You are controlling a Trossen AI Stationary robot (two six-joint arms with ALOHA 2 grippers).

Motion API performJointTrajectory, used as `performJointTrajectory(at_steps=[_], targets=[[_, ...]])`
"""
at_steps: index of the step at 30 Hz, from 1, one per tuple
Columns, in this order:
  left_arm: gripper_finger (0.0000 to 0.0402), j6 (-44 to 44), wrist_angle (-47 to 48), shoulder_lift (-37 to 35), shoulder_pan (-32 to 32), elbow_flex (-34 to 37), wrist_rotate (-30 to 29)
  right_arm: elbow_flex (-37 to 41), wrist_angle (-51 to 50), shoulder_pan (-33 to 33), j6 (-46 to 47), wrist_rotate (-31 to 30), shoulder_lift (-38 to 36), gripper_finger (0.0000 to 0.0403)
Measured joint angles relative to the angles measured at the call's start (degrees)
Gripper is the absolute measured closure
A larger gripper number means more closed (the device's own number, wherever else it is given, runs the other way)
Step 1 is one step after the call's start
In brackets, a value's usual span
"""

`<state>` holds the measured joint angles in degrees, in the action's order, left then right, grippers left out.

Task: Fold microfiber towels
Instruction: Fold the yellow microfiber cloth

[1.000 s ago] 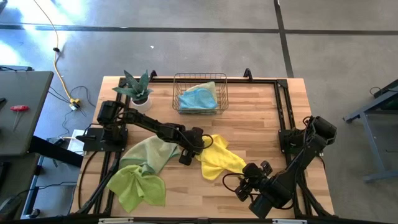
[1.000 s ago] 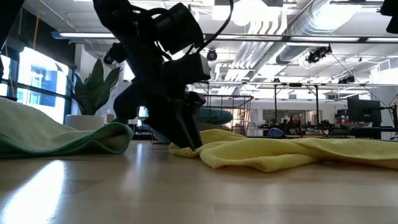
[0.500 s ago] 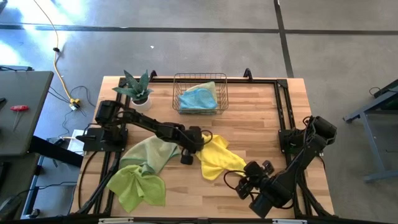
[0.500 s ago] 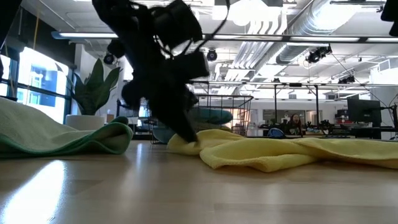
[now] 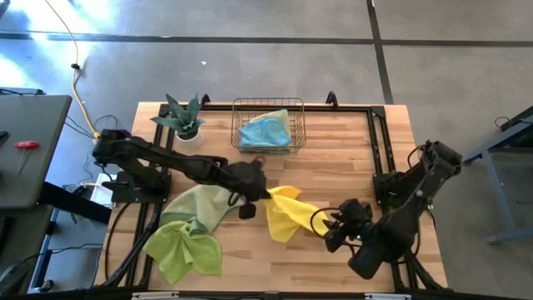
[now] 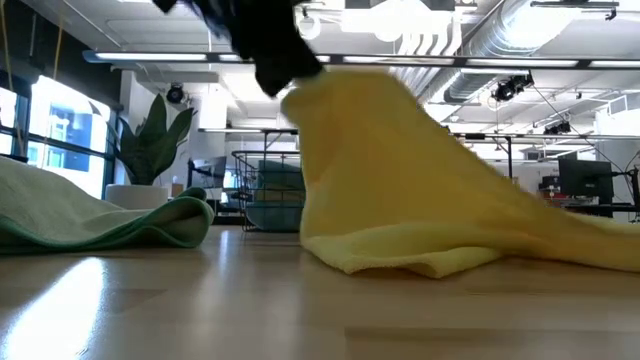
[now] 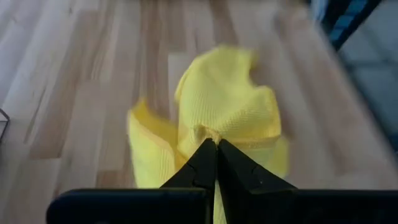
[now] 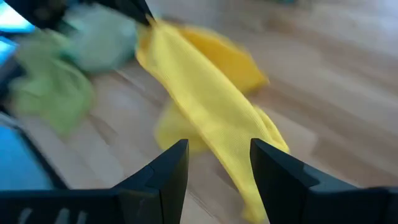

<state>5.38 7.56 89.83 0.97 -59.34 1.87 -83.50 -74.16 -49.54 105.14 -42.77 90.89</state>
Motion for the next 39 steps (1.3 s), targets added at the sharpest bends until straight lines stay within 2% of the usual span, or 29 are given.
performJointTrajectory(at_steps=[3,8,12,15,17,21,24,27,31,35,39], targets=[[0.0401,5.38,-0.6,-3.49,0.34,-0.01,-1.13,0.0,2.06,0.08,-5.26,-4.74,-2.68,0.0238],[0.0401,12.73,-0.89,-7.3,0.25,-0.03,-4.55,0.0,3.4,2.1,-12.3,-7.03,-2.48,0.0238],[0.0401,16.19,-0.45,-7.36,0.25,-0.02,-5.99,0.0,4.97,3.71,-16.16,-7.45,-0.28,0.0238],[0.0401,17.67,0.01,-7.33,0.37,-0.01,-5.99,0.93,5.74,4.17,-17.75,-5.05,1.21,0.0238],[0.0401,18.26,0.6,-7.33,0.58,-0.01,-5.99,4.76,9.16,4.43,-17.56,-3.26,0.91,0.0238],[0.0402,18.69,0.25,-7.41,1.05,-0.01,-6.02,16.86,24.79,5.75,-18.25,3.79,-2.39,0.0243],[0.0402,19.87,0.32,-7.61,1.39,-0.01,-6.01,26.05,37.09,6.76,-19.72,5.73,-5.72,0.025],[0.0402,20.37,0.32,-7.62,1.74,-0.01,-5.87,33.46,45.82,7.93,-25.16,7.62,-9.02,0.0258],[0.0402,22.59,-0.05,-7.62,1.81,-0.01,-5.8,40.65,50.05,9.6,-31.83,12.78,-10.37,0.0263],[0.0401,23.21,0.01,-7.62,1.81,-0.01,-6.55,44.61,51.03,11.4,-28.96,18.89,-10.29,0.0263],[0.0401,24.37,0.89,-7.61,1.77,-0.01,-8.79,44.84,51.76,11.81,-32.5,18.49,-10.73,0.0263]])
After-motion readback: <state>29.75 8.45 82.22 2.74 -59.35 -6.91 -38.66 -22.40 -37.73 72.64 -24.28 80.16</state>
